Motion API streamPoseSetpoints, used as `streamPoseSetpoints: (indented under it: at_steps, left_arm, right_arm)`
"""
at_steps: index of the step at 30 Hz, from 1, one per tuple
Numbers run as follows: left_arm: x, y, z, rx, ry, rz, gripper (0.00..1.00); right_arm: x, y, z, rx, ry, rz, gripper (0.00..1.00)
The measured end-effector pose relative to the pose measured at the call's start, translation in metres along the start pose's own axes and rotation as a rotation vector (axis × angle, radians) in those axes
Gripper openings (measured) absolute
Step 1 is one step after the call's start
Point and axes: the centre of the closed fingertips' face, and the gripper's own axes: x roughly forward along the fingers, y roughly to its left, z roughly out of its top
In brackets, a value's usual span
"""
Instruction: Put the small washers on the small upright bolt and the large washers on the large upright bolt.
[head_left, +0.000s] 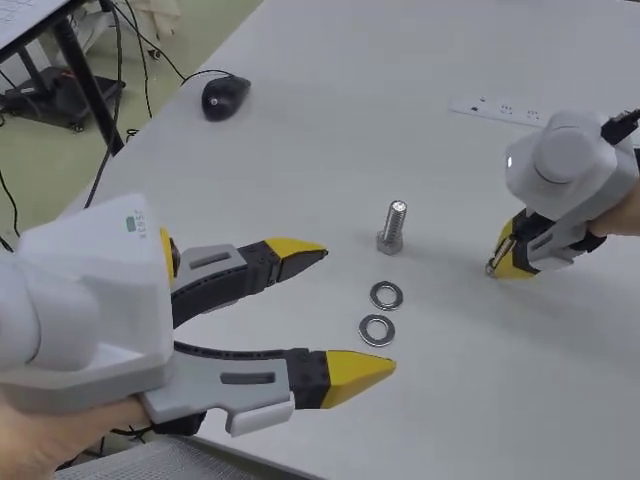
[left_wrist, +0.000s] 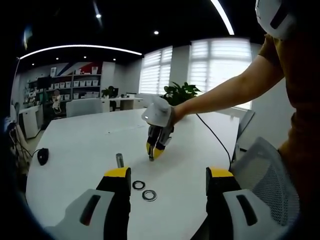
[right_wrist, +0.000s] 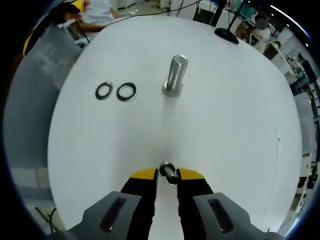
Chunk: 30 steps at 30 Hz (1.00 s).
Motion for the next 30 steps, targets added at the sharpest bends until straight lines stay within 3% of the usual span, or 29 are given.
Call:
streamPoseSetpoints:
  at_steps: [9, 17, 22, 30]
  left_arm:
    - [-0.003, 0.0, 0.0, 0.008, 0.0, 0.003, 0.6]
    - [-0.005, -0.008, 0.002, 0.03, 0.005, -0.009, 0.6]
    - [-0.008, -0.013, 0.006, 0.047, 0.005, -0.016, 0.6]
    - [-0.013, -0.02, 0.005, 0.058, 0.011, -0.017, 0.6]
  right_arm:
    - [-0.011, 0.006, -0.002, 0.023, -0.018, -0.007, 0.18]
    - [-0.028, 0.019, -0.009, 0.047, -0.03, -0.036, 0.18]
    - [-0.033, 0.039, -0.008, 0.063, -0.048, -0.035, 0.18]
    - [-0.028, 0.068, 0.0, 0.06, -0.069, -0.014, 0.18]
